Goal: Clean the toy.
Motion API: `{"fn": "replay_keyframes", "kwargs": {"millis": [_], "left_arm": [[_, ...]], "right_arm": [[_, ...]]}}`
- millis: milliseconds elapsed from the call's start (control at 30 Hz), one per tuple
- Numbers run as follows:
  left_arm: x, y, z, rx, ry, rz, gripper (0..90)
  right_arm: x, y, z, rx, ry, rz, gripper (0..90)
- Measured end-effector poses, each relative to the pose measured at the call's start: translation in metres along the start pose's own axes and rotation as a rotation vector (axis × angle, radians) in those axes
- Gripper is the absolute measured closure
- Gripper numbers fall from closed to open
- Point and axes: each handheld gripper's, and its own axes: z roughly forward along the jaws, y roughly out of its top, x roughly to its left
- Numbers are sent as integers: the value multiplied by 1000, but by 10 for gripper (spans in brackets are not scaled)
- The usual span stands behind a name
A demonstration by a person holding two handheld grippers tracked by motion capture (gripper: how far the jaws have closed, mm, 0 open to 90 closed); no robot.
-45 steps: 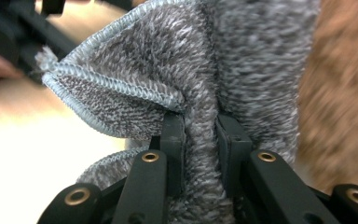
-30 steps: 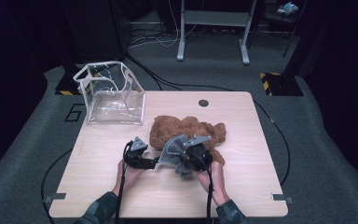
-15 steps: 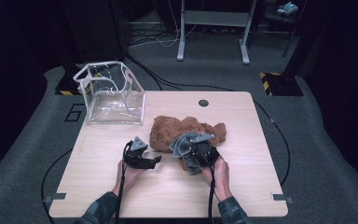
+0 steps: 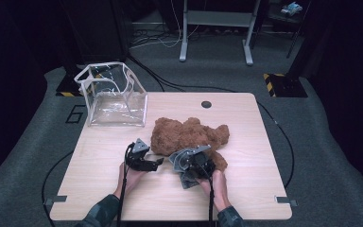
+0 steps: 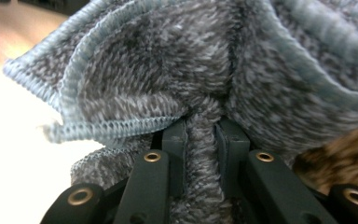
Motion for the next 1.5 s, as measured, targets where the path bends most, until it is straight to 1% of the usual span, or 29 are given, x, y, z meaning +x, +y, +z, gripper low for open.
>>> {"fn": "replay_keyframes", "kwargs": {"millis": [100, 133, 167, 200, 233, 267, 300, 367, 433, 467, 500, 533, 600, 633, 733, 767, 900, 933, 967, 1033, 1067, 1100, 1167, 1200, 1267, 1367, 1433, 1467, 1500], "left_arm": [[0, 0, 0, 0, 0, 0, 158], [0, 0, 0, 4, -2, 1, 158], [1, 0, -1, 6, -3, 5, 158], [0, 0, 0, 6, -3, 2, 158], [0, 0, 0, 6, -3, 2, 158], [0, 0, 0, 0, 0, -1, 158], [0, 0, 0, 0, 0, -1, 158], [0, 0, 0, 0, 1, -1, 158], [0, 0, 0, 0, 1, -1, 158], [0, 0, 0, 0, 2, -1, 158], [0, 0, 0, 0, 1, -1, 158], [0, 0, 0, 0, 1, -1, 158], [0, 0, 0, 0, 1, 0, 158], [0, 0, -1, 6, -3, 2, 158], [0, 0, 0, 5, -3, 1, 158], [0, 0, 0, 0, 0, -1, 158], [0, 0, 0, 7, -3, 1, 158], [1, 0, 0, 7, -2, 4, 158], [0, 0, 0, 6, -4, 1, 158], [0, 0, 0, 1, 1, 0, 159], [0, 0, 0, 1, 1, 0, 158], [0, 0, 0, 1, 1, 0, 159], [0, 0, 0, 1, 1, 0, 159], [0, 0, 0, 2, 2, 1, 159], [0, 0, 0, 1, 1, 0, 159], [-1, 0, 0, 3, 1, 0, 159], [-1, 0, 0, 4, 0, 0, 159], [0, 0, 0, 3, 0, 2, 159], [0, 0, 0, 2, 0, 0, 159]], "right_arm": [[-3, -1, -4, 7, 10, -8, 768], [-3, 0, -7, -2, 8, 3, 768], [-5, 1, -15, -30, 1, 6, 768], [-6, 3, -20, -48, 2, 0, 768], [-6, 3, -20, -48, 2, 0, 768], [-7, 5, -27, -82, -8, 7, 768], [-8, 12, -43, -150, -35, 9, 768], [-10, 19, -55, -196, -67, 1, 768], [-12, 25, -61, -224, -98, 5, 768], [-13, 29, -62, -230, -114, -7, 768], [-14, 32, -62, -231, -131, -17, 768], [-14, 34, -60, -221, -135, -6, 768], [-14, 36, -49, -195, -142, -24, 768], [-13, 35, -43, -175, -144, -22, 768], [-7, 29, -27, -145, -120, -24, 768], [-5, 26, -22, -136, -99, -29, 768], [6, 17, -8, -87, -55, -39, 768], [9, 15, -5, -70, -47, -33, 767], [11, 12, -2, -68, -39, -40, 767], [14, 8, 3, -40, -26, -49, 766], [15, 6, 4, -31, -23, -69, 766], [17, 4, 5, -8, -10, -62, 765], [18, 2, 5, 6, -11, -74, 764], [17, 3, 4, 7, -12, -86, 763], [15, 6, -3, -1, -18, -79, 762], [11, 15, -19, -76, -52, -76, 762], [8, 23, -29, -130, -76, -96, 762], [7, 27, -33, -147, -79, -96, 762], [7, 31, -36, -159, -96, -95, 762]]}}
